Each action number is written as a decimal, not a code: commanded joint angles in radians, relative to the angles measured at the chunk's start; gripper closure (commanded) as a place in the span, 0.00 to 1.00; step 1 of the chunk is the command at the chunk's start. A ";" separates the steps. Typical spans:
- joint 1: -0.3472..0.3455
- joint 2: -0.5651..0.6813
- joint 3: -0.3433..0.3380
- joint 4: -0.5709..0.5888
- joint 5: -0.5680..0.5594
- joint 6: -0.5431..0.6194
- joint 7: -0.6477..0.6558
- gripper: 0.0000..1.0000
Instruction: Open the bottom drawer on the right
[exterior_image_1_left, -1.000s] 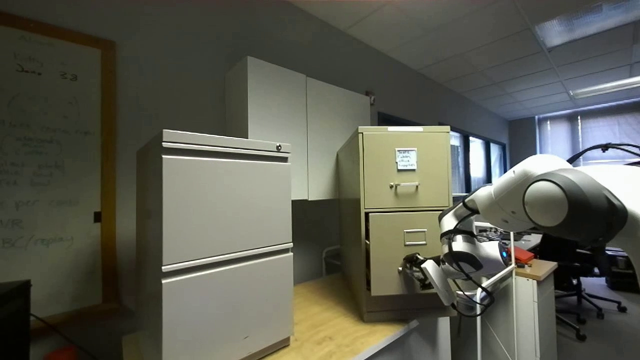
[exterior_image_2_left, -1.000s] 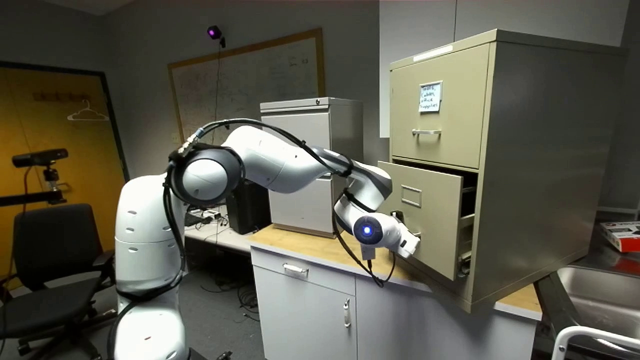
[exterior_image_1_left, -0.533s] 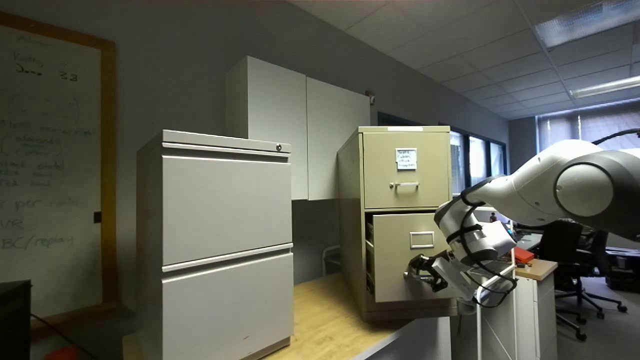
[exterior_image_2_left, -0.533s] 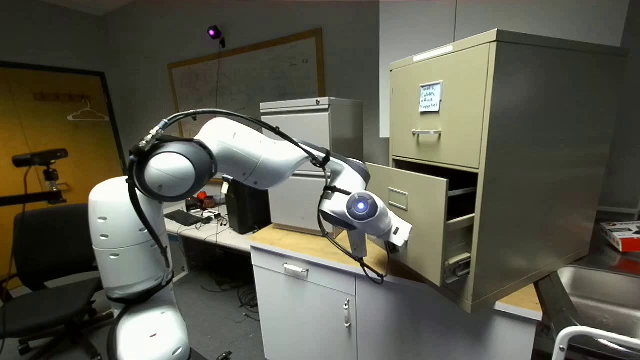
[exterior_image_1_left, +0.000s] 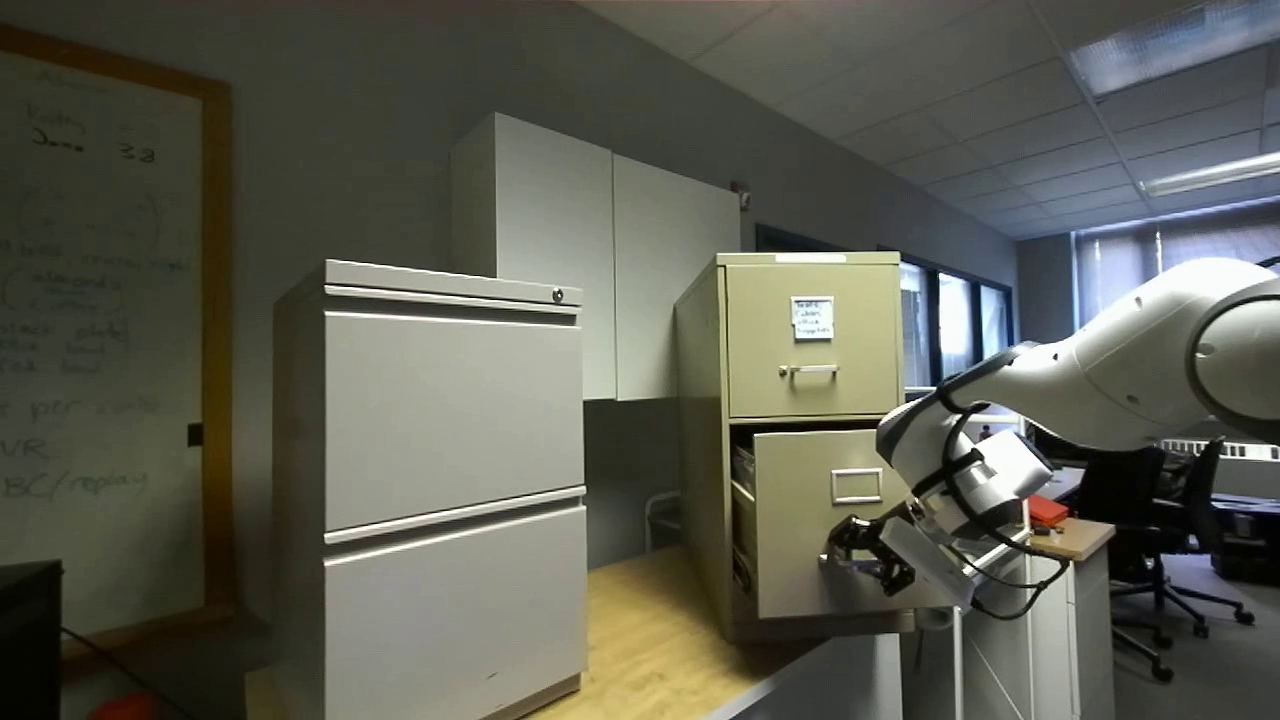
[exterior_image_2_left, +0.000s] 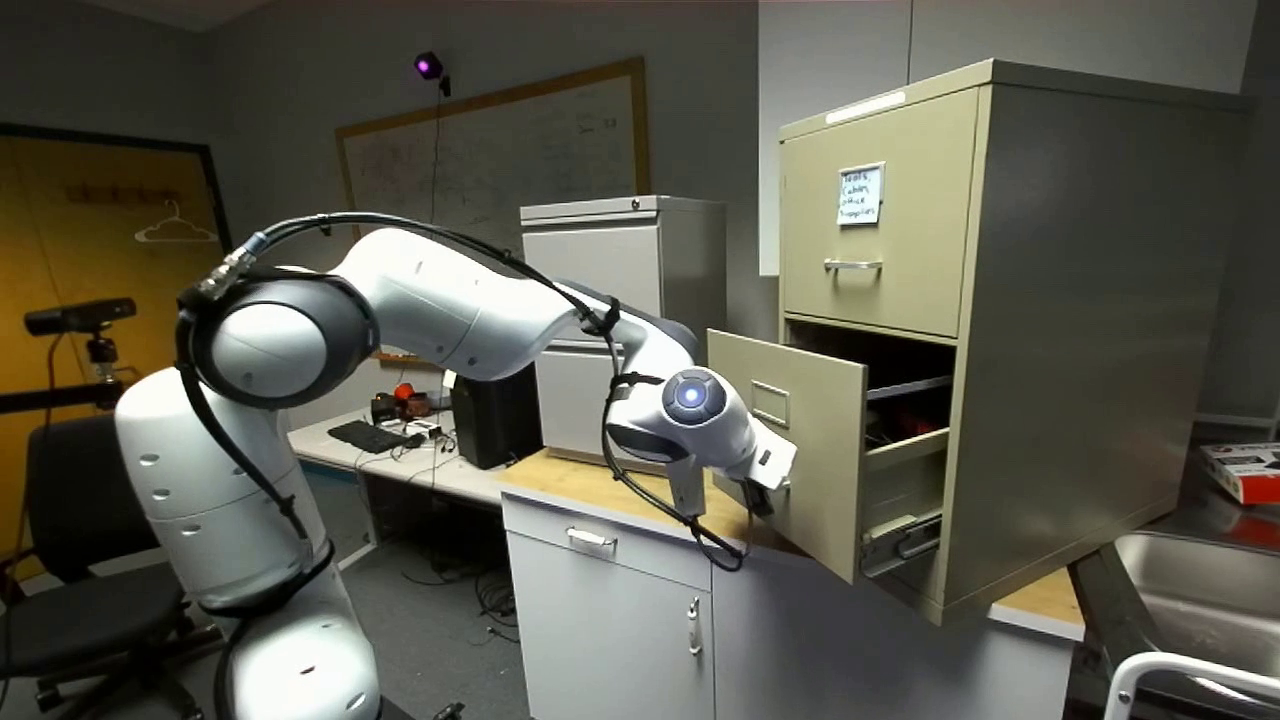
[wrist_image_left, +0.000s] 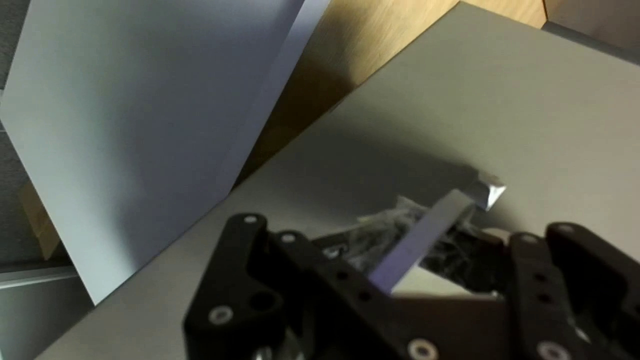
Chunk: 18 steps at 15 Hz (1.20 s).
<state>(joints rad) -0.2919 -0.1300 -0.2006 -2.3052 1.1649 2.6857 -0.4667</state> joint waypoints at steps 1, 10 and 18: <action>0.020 -0.069 0.003 -0.174 0.045 -0.061 -0.129 0.97; 0.028 -0.229 -0.001 -0.349 0.164 -0.082 -0.200 0.97; 0.033 -0.344 -0.013 -0.473 0.215 -0.087 -0.239 0.97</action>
<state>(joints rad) -0.2916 -0.4687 -0.2212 -2.6533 1.3697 2.6417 -0.6256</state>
